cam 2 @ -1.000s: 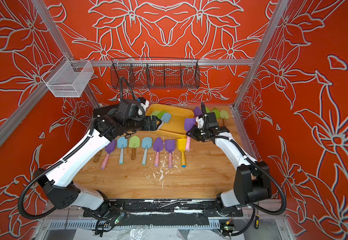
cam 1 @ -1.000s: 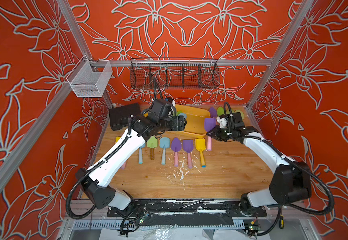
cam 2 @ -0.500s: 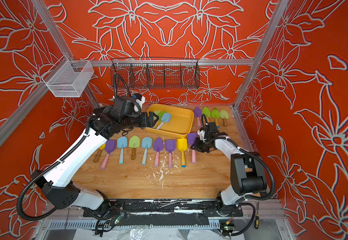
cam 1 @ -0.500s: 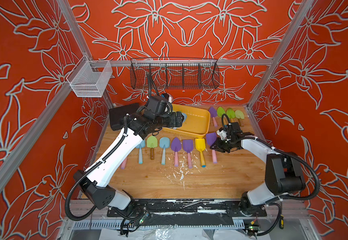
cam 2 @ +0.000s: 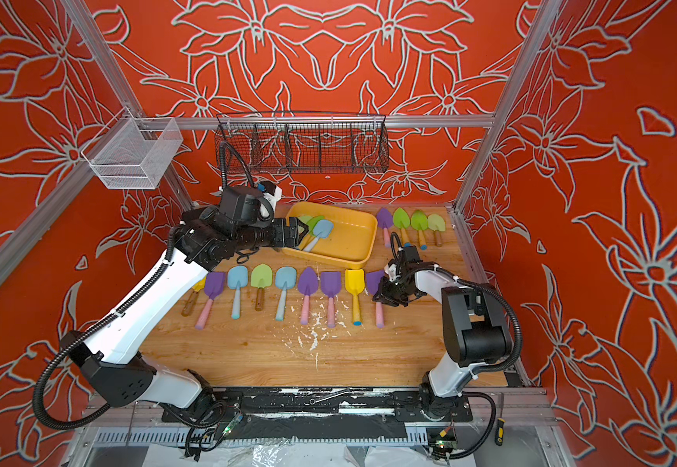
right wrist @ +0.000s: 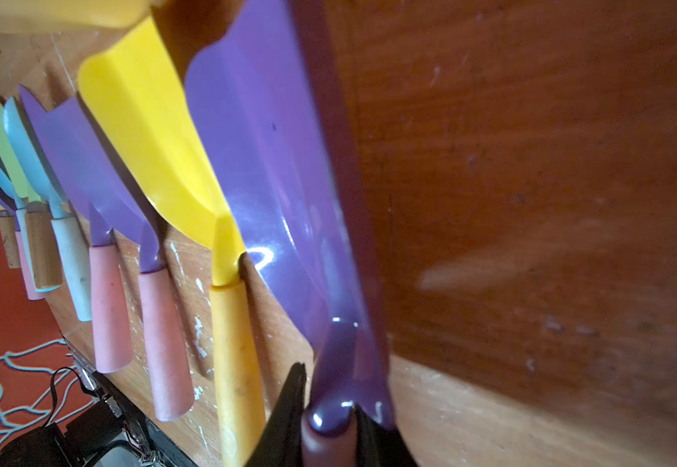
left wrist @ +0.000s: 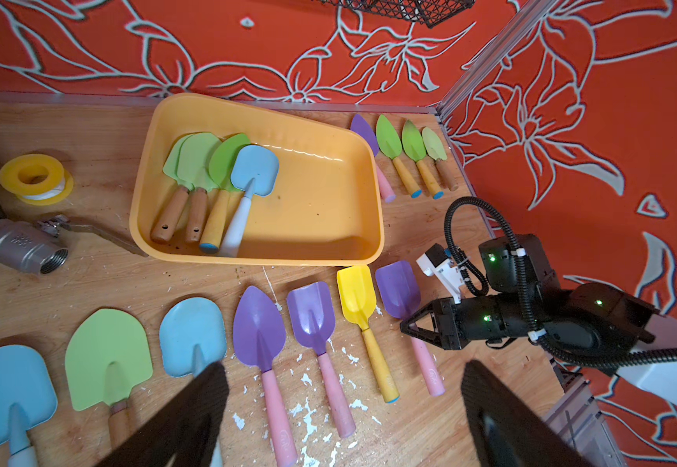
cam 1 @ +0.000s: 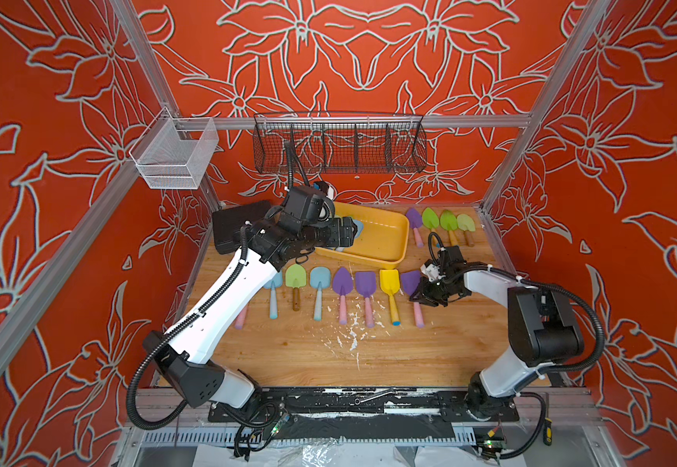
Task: Take the shovel out of the storage box
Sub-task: Place the shovel at the center of the board.
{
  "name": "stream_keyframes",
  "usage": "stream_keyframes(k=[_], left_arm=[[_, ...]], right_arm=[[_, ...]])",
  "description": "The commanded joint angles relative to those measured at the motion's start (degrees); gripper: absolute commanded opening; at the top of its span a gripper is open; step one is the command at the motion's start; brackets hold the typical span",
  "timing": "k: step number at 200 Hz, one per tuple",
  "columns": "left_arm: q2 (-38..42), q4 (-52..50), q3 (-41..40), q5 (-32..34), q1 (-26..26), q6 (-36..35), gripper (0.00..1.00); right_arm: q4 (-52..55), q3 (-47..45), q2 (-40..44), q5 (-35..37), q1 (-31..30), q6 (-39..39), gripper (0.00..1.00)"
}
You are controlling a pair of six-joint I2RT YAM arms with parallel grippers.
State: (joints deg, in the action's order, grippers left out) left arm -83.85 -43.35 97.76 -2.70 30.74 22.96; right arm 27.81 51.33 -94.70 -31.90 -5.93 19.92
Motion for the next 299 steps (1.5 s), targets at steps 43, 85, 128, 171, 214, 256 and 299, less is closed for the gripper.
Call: stream_keyframes(k=[43,85,128,171,214,256,299], left_arm=[[0.32,1.08,-1.07,0.46,-0.33,-0.12,0.91],[0.51,0.99,-1.41,0.59,-0.42,-0.09,0.91],[0.70,0.81,-1.47,1.12,-0.42,-0.33,0.90],[0.80,0.81,-1.60,1.20,-0.40,-0.47,0.90],[0.95,0.77,-1.73,1.34,-0.42,-0.57,0.90],[0.96,0.82,-1.87,1.21,-0.50,-0.56,0.90],[1.01,0.40,-2.01,2.44,-0.51,-0.10,0.90]], right_arm=[[-1.00,0.52,-3.30,0.20,0.49,-1.20,0.10],[0.66,1.31,-4.18,1.22,0.57,-2.36,0.32],[1.84,2.10,-4.27,2.25,0.75,-2.95,0.38],[2.93,3.12,-4.09,3.71,0.84,-3.57,0.34],[4.63,4.56,-4.18,5.45,0.81,-4.43,0.27],[5.27,5.54,-3.75,4.53,0.90,-3.82,0.27],[5.96,6.61,-2.60,3.17,0.84,-2.14,0.33]])
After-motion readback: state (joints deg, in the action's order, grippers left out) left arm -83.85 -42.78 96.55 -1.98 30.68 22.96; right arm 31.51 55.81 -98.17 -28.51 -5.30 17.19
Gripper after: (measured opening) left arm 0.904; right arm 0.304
